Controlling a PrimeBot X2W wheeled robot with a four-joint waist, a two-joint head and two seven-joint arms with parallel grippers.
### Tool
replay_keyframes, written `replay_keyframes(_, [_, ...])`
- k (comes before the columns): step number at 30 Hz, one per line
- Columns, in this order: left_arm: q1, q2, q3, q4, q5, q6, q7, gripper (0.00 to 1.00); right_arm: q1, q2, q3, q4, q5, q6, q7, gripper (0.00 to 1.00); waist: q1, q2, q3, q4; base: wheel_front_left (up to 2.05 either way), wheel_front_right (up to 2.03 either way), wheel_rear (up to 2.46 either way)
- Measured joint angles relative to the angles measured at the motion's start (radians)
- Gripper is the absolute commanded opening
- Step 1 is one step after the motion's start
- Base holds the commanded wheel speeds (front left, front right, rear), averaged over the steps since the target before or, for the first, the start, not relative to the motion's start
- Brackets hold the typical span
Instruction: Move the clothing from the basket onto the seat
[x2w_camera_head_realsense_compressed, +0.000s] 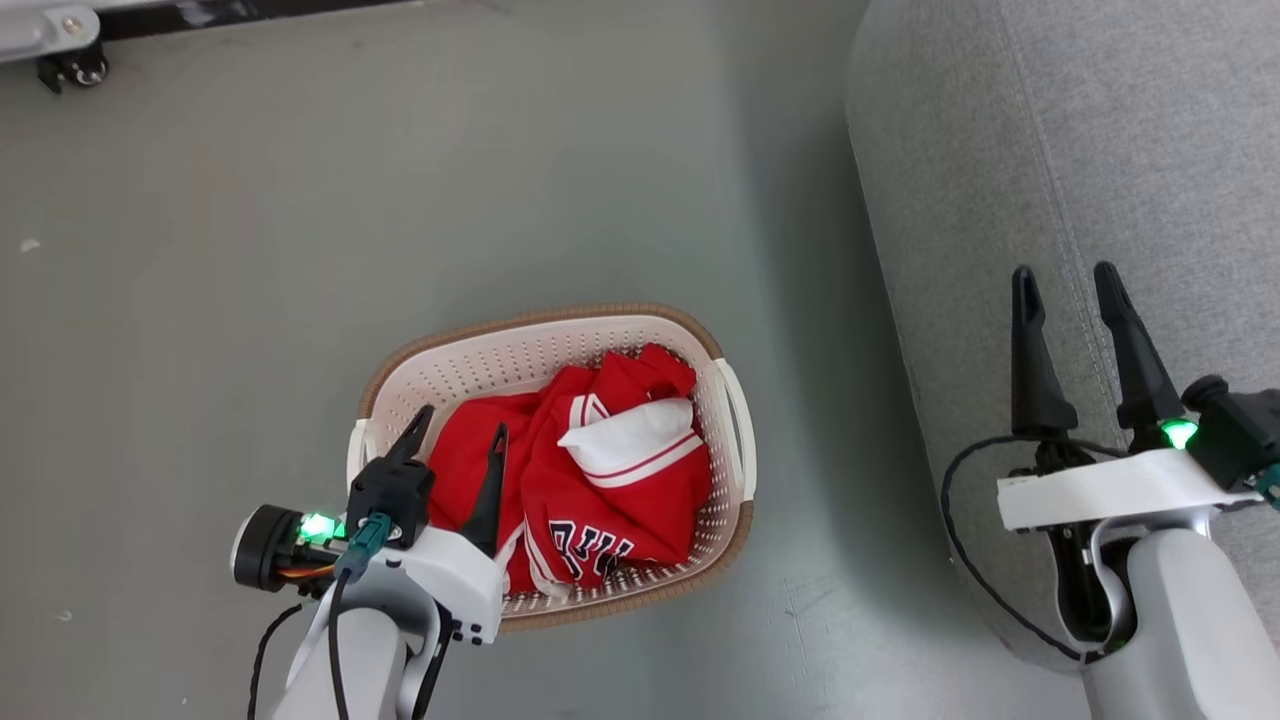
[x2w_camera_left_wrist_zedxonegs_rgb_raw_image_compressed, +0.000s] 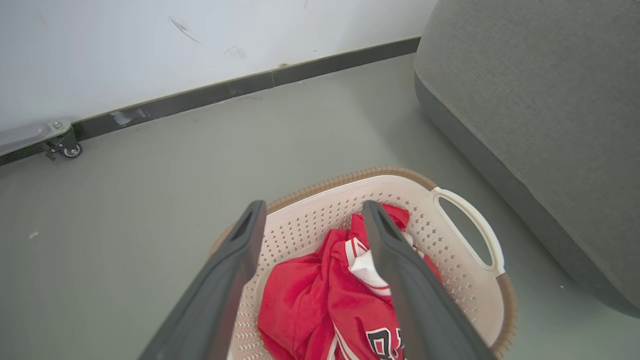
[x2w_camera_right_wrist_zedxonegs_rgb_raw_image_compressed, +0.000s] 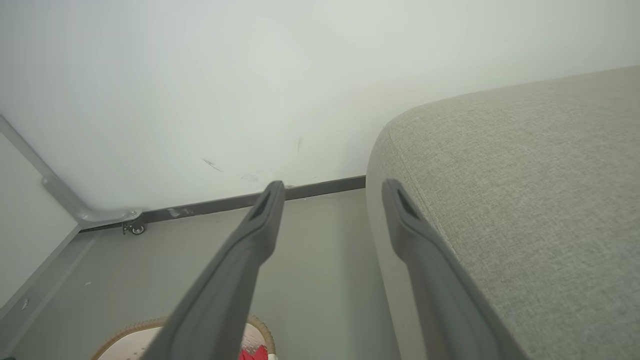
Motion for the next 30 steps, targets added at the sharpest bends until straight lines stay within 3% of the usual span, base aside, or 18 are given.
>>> replay_keyframes(7, [-0.011,-0.002,-0.014,0.022,0.001,-0.001,0.000,1.00,-0.029,0.000,0.001,0.002,-0.002,0.000,-0.009,1.00,0.0000,0.0000,0.031,-0.006,0.00,0.00,0.00])
replay_keyframes(30, [-0.085,-0.009,-0.070,0.148,0.004,-0.067,0.000,1.00,-0.160,-0.002,0.035,-0.021,-0.026,0.000,-0.018,1.00,0.0000,0.0000,0.103,-0.033,0.00,0.00,0.00])
